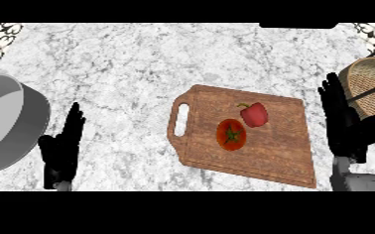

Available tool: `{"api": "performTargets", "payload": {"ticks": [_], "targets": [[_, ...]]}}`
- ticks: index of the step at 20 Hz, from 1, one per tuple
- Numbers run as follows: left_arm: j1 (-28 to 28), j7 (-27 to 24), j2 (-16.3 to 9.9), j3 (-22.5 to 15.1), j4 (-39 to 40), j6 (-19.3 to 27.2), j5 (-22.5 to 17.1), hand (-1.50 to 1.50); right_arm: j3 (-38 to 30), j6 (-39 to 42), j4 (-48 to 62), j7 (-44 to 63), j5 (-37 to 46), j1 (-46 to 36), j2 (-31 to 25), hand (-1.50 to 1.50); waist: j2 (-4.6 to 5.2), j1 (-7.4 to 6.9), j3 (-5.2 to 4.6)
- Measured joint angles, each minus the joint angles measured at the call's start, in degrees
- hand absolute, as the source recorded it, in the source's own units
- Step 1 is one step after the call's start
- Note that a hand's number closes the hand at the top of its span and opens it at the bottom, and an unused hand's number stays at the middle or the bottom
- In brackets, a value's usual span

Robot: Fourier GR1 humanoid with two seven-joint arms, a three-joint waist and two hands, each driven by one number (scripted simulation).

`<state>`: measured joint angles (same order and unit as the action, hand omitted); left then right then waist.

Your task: Pick the bell pepper from the cutting board and place it in the tiered basket

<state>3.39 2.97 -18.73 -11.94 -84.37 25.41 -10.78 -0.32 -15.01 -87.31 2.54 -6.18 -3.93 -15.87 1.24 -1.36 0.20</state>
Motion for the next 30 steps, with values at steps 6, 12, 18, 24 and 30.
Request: {"api": "performTargets", "payload": {"ticks": [6,12,18,24,30], "targets": [[-0.1,0.2,-4.0,0.6,0.4,-5.2,-0.8,0.0,2.6,17.6,5.6,-3.5,-13.7,-3.4,4.4,1.5,-0.18,-1.17,0.41],[0.1,2.0,-7.9,2.4,1.5,-11.5,-4.3,0.0,2.0,26.6,6.8,-17.9,-16.2,-3.7,8.2,-1.5,-0.82,0.33,0.4],[-0.1,2.6,-10.0,3.4,2.0,-14.9,-5.9,0.0,5.5,21.4,9.1,-19.0,4.8,-4.3,-4.7,-1.5,-1.07,0.39,-0.17],[-0.3,2.5,-11.1,5.1,3.9,-17.2,-6.9,0.0,10.7,25.6,7.8,-9.0,14.1,-9.2,-13.1,-1.5,-1.26,0.63,-0.22],[0.1,1.9,-10.1,5.7,4.1,-17.5,-6.0,0.0,13.7,35.6,6.1,1.8,14.2,-17.6,-14.3,-1.5,-1.4,0.71,-0.05]]}}
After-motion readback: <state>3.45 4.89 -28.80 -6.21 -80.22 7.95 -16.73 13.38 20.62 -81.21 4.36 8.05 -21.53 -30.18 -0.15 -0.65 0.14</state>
